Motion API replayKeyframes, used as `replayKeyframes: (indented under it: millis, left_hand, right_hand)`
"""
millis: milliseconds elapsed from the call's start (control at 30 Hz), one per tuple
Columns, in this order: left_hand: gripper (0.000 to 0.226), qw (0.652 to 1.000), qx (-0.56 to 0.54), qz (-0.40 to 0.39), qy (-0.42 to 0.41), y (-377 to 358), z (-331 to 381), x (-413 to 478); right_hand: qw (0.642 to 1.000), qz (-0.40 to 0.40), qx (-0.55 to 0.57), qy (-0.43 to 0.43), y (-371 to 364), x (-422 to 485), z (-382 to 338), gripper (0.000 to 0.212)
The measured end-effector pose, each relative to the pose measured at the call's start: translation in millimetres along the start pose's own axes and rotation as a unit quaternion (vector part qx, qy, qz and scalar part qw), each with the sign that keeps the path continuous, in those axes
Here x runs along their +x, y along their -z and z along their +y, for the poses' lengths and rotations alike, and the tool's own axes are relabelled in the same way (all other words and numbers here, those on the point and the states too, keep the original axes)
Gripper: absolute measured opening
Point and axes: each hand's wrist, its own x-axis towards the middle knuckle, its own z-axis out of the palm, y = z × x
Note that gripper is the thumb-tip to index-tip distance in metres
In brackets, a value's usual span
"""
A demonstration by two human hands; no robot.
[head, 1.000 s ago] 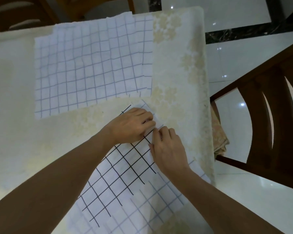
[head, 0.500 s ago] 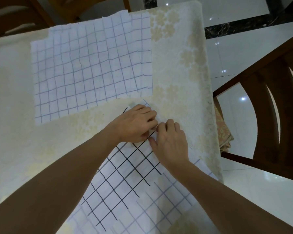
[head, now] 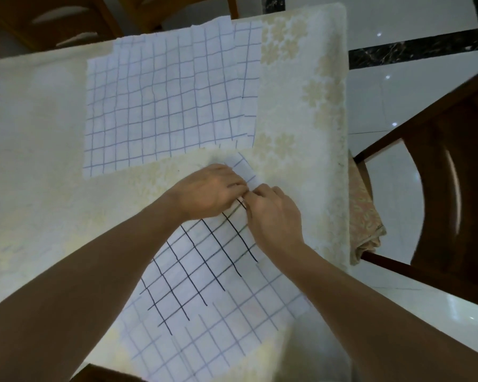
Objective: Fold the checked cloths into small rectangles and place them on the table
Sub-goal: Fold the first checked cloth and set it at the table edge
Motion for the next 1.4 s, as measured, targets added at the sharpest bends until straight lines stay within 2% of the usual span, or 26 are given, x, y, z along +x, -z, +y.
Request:
replayKeyframes:
  millis: [133,233,300,400,467,567,633,800,900,1000,1100,1200,1300,1400]
  left_hand:
    - [0.020,0.998,0.007,0.034,0.047,14.1,7.6,-0.9]
    - [0.038,0.995,0.027,0.066,0.073,24.0,13.0,-14.4]
    - [0.050,0.994,0.039,0.070,0.071,27.2,13.8,-27.4]
    - [0.052,0.995,0.033,0.076,0.060,28.6,16.5,-50.6]
    - [0.054,0.994,0.030,0.084,0.054,28.0,20.3,-67.8]
    - [0.059,0.994,0.031,0.092,0.043,22.6,23.8,-108.4]
    - [0.059,0.994,0.028,0.099,0.025,18.8,26.4,-136.3]
    - [0.070,0.994,0.022,0.106,-0.009,5.6,35.5,-196.9]
    - [0.073,0.993,0.020,0.112,-0.011,-8.4,40.9,-224.4]
    - [0.071,0.995,0.006,0.104,-0.009,-21.8,46.0,-243.1]
    - [0.073,0.997,0.009,0.068,-0.018,-37.3,43.5,-259.3]
    - [0.071,0.999,0.002,0.045,-0.006,-53.9,39.7,-271.1]
    - [0.081,0.999,0.032,0.018,0.023,-66.3,39.9,-277.1]
    - [0.085,0.996,0.068,-0.023,0.053,-76.3,42.5,-277.2]
  right_hand:
    - [0.999,-0.025,-0.041,0.006,32.8,9.9,-7.0,0.025]
    - [0.997,-0.060,-0.048,0.009,47.3,6.8,-18.6,0.013]
    - [0.994,-0.093,-0.049,0.009,49.7,-2.6,-27.5,0.019]
    - [0.994,-0.101,-0.052,0.009,52.8,-19.9,-49.6,0.020]
    - [0.990,-0.112,-0.081,0.000,55.3,-32.6,-69.8,0.030]
    - [0.990,-0.064,-0.124,-0.006,40.8,-62.8,-107.2,0.054]
    - [0.987,-0.064,-0.146,-0.012,36.0,-85.5,-134.9,0.058]
    - [0.991,-0.091,-0.078,-0.053,8.7,-136.2,-192.4,0.062]
    - [0.992,-0.095,-0.035,-0.080,-17.7,-156.8,-213.3,0.056]
    - [0.994,-0.046,-0.041,-0.091,-46.2,-170.8,-226.7,0.054]
    - [0.993,-0.042,-0.042,-0.097,-67.3,-182.4,-238.4,0.054]
    - [0.992,-0.060,-0.036,-0.108,-86.0,-189.3,-240.7,0.056]
    - [0.986,-0.106,-0.052,-0.117,-100.1,-193.7,-239.7,0.060]
    - [0.981,-0.111,-0.067,-0.146,-108.1,-196.2,-237.6,0.058]
